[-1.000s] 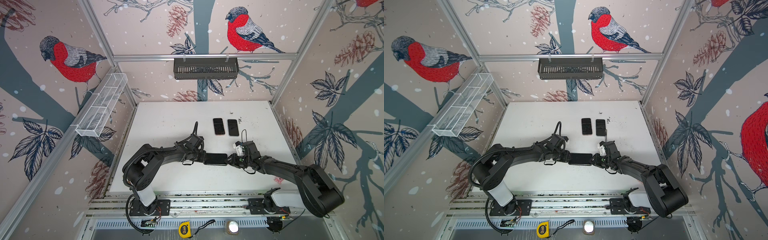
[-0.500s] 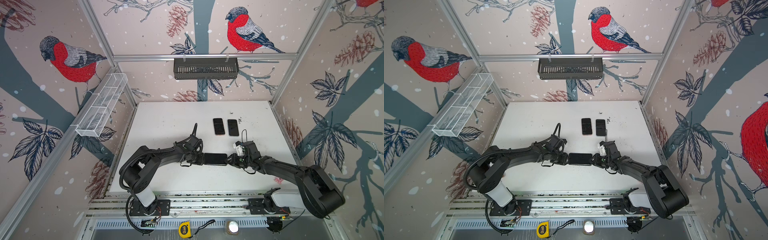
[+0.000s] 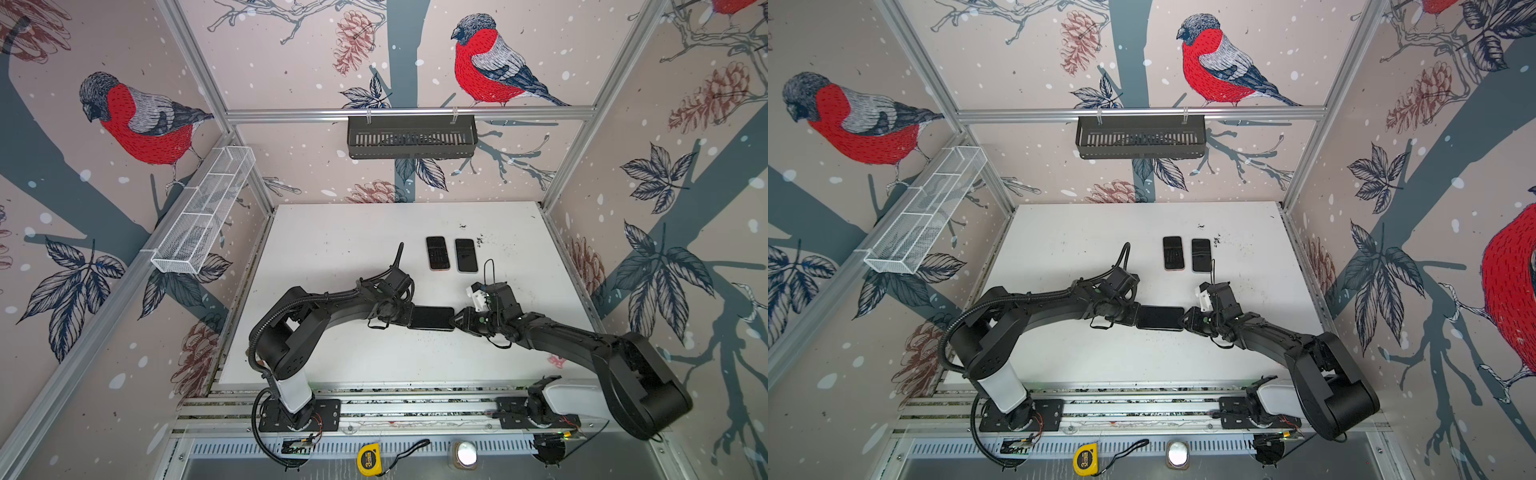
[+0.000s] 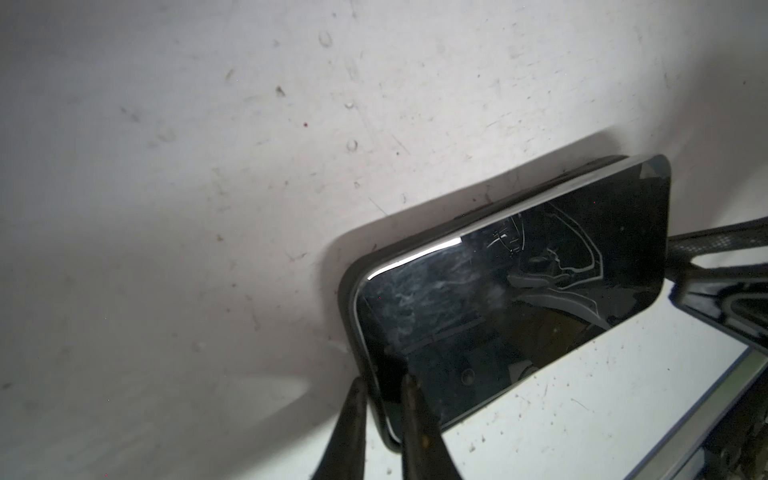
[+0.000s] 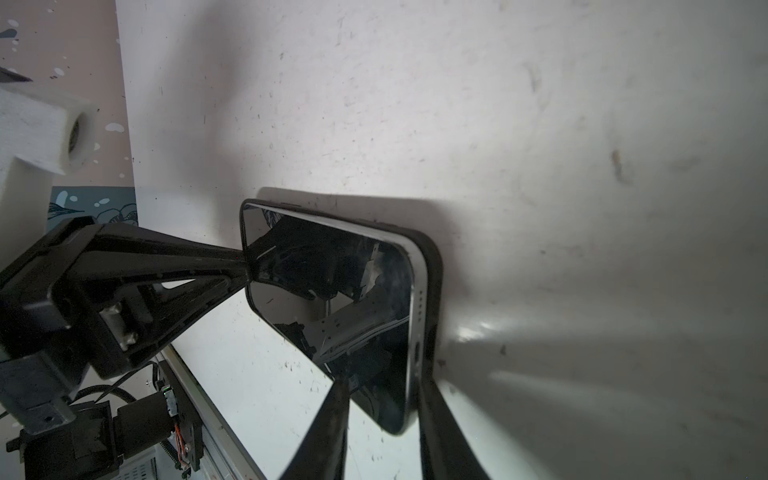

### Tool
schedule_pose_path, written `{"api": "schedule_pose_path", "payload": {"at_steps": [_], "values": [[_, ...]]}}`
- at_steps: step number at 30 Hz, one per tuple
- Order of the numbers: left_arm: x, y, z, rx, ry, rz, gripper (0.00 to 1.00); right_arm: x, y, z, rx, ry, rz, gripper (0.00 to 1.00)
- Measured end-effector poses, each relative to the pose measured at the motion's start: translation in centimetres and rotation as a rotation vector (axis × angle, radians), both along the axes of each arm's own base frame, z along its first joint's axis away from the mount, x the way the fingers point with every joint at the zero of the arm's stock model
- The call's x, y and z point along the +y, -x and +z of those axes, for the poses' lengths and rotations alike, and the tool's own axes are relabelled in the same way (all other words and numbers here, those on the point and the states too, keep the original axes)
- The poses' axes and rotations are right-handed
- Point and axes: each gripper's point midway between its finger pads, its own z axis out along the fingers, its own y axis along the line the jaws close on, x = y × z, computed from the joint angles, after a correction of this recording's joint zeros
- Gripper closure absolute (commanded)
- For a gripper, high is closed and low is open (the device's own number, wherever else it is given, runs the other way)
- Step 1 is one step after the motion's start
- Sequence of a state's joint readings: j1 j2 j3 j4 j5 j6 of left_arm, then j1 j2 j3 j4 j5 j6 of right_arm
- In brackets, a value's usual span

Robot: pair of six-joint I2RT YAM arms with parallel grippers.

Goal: Put the phone into the phone case

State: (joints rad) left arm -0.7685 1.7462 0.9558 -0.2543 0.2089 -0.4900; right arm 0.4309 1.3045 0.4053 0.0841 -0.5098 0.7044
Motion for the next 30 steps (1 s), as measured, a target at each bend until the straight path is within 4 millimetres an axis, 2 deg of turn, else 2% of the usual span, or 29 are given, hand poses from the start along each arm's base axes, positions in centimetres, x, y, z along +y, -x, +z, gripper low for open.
{"api": "schedule_pose_path", "payload": {"at_steps": [11,16,30], "values": [[0.3,0.2,-0.3,-0.01,-0.015,0.001,0.87,-0.8,-0.8,0.7,-0.049,0.066,-0.003,0.67],[0.4,0.2,-0.4,-0.012,-0.025,0.003,0.91,-0.6,-0.2,0.4,-0.047,0.085,0.026,0.69],[0.5,0.3,-0.7,-0.017,-0.039,0.001,0.88,-0.2,0.5,-0.6,-0.017,0.107,0.047,0.84]]}}
